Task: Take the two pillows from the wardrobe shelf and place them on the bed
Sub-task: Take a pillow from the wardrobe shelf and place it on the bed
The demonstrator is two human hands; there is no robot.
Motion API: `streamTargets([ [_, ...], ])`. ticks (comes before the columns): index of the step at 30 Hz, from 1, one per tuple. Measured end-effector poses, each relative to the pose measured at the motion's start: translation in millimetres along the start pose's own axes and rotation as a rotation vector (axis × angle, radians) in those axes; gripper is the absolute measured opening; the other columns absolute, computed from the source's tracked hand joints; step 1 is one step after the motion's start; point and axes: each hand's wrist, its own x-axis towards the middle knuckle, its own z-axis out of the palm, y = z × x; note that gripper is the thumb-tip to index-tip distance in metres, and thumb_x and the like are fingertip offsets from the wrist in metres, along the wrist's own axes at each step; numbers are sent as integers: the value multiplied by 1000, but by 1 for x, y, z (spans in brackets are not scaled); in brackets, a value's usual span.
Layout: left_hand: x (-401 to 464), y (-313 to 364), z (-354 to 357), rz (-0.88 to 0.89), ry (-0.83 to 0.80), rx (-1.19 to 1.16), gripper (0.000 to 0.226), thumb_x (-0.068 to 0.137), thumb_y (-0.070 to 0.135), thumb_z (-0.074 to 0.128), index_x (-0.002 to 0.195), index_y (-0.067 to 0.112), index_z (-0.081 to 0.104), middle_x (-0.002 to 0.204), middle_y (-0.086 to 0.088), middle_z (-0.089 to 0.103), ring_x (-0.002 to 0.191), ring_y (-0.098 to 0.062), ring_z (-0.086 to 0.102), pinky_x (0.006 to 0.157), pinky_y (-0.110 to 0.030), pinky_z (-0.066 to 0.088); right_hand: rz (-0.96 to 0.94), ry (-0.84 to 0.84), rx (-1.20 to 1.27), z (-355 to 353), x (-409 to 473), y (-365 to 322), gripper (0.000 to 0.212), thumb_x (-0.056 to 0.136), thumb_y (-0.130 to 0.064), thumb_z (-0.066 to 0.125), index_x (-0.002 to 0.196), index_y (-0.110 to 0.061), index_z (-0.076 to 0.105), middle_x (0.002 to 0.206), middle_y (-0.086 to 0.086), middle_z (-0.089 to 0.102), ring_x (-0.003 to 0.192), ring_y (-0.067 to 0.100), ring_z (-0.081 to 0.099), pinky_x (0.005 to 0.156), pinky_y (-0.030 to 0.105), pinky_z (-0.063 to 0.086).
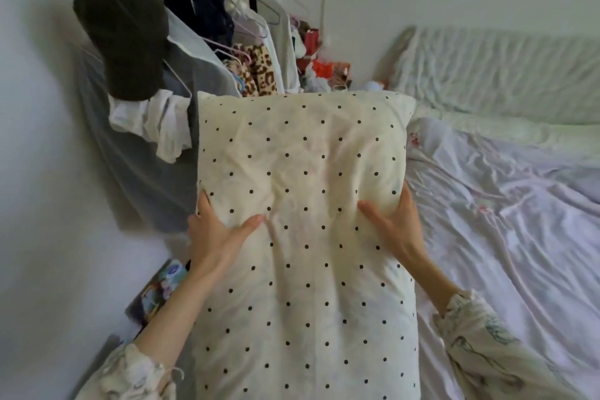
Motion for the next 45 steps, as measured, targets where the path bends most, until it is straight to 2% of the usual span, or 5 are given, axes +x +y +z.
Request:
streamTargets([
  [10, 151, 99, 145, 133, -124, -14, 123, 48, 67, 76, 145, 28, 11, 146, -13, 33, 131, -33, 35, 105, -51, 34, 27, 217, -16, -41, 176, 13, 89, 66, -48, 75, 140, -29, 29, 134, 5, 49, 118, 27, 50, 98, 53, 43],
  [15, 214, 133, 203, 173, -171, -73, 123, 46, 67, 78, 144, 32, 12, 145, -9, 34, 130, -30, 38, 105, -48, 36, 40, 261, -37, -51, 255, 17, 90, 66, -50, 75, 140, -26, 29, 131, 6, 49, 113, 26, 54, 93, 52, 47],
  [22, 323, 168, 300, 176, -234, -19, 124, 45, 70, 77, 143, 34, 10, 145, -11, 33, 133, -33, 32, 103, -60, 34, 77, 290, -34, -45, 384, 41, 91, 66, -49, 75, 140, -25, 28, 131, 7, 49, 115, 26, 52, 95, 53, 45],
  [40, 631, 309, 550, 317, -329, -84, 119, 54, 58, 80, 145, 26, 11, 150, -12, 27, 137, -32, 27, 105, -50, 30, 140, 423, -46, -37, 757, 66, 95, 59, -57, 71, 138, -25, 29, 128, 3, 52, 115, 26, 52, 94, 52, 45],
  [45, 694, 344, 630, 314, -348, -67, 120, 52, 62, 79, 145, 23, 15, 143, -15, 38, 131, -34, 35, 104, -50, 34, 150, 420, -46, -51, 860, 91, 91, 65, -52, 73, 140, -25, 29, 128, 5, 50, 114, 25, 51, 95, 52, 45],
])
